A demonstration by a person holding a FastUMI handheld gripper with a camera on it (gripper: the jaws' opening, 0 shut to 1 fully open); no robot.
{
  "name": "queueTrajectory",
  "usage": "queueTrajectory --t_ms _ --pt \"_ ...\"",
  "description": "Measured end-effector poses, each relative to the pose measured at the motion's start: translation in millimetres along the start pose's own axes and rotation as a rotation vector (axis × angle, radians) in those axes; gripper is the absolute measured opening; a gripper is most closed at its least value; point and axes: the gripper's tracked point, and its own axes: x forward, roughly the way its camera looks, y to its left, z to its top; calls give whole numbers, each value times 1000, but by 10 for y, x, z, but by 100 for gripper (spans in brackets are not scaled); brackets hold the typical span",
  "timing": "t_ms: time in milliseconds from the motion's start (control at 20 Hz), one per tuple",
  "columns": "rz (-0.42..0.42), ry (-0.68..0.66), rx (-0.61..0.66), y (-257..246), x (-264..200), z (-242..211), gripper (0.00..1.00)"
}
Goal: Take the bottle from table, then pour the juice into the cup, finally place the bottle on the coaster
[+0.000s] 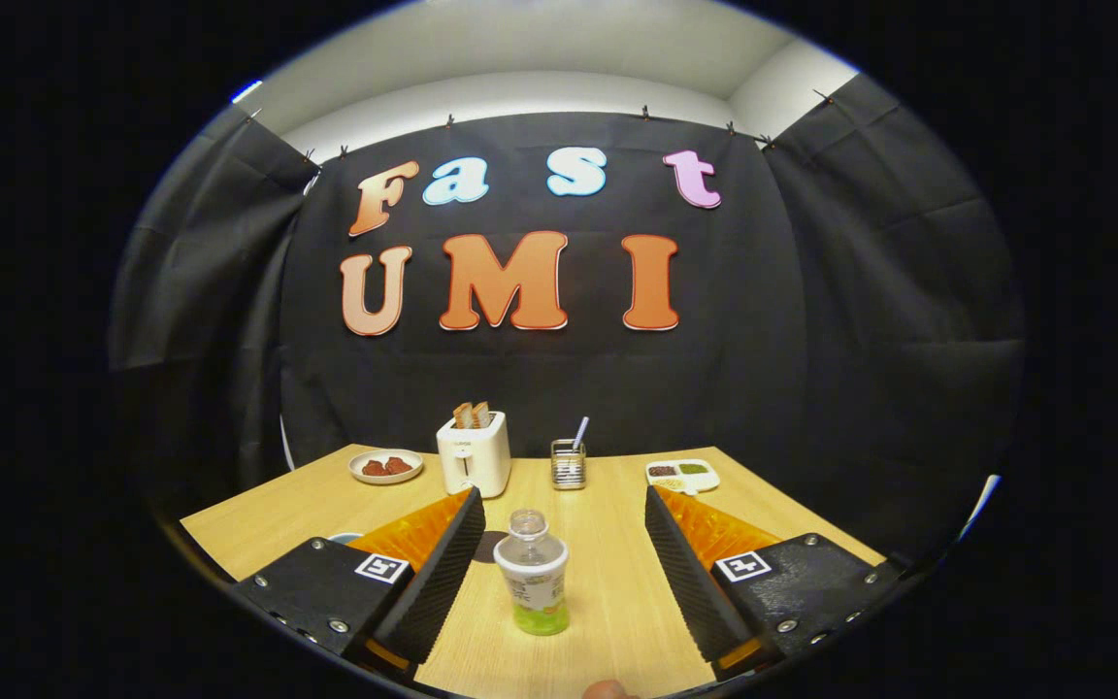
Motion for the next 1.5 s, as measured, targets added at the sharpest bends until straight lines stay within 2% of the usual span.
queueTrajectory --t_ms 200,450,900,1200,1300,1450,1500 --pt "25 -12 -1 186 114 -289 99" --pt "-15 -14 -47 194 251 -617 99" --pt "-47 133 -3 131 532 -1313 99" --pt "-24 202 14 210 637 -1569 99" --pt "-29 223 26 202 656 -1630 91" --pt "-40 250 47 193 668 -1682 73" --pt "-45 251 44 202 673 -1678 71"
